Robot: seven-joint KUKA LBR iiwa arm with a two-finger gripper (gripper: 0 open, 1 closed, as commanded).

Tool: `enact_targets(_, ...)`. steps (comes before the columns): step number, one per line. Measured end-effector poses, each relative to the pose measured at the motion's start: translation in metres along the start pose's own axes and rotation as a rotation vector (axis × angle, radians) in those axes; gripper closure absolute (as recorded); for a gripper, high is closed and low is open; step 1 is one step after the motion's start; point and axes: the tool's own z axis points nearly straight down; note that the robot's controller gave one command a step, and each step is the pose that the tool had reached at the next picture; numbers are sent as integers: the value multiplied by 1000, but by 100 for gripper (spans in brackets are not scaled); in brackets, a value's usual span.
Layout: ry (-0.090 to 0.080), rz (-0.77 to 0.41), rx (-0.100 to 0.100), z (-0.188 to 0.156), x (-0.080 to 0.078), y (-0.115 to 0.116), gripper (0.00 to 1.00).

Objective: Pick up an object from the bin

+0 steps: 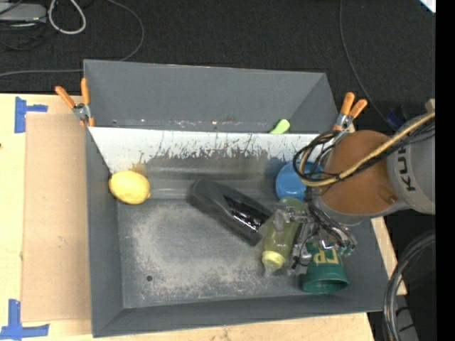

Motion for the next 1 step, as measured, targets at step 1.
enact_targets(1, -14, -88, 2, 26, -4, 5, 0)
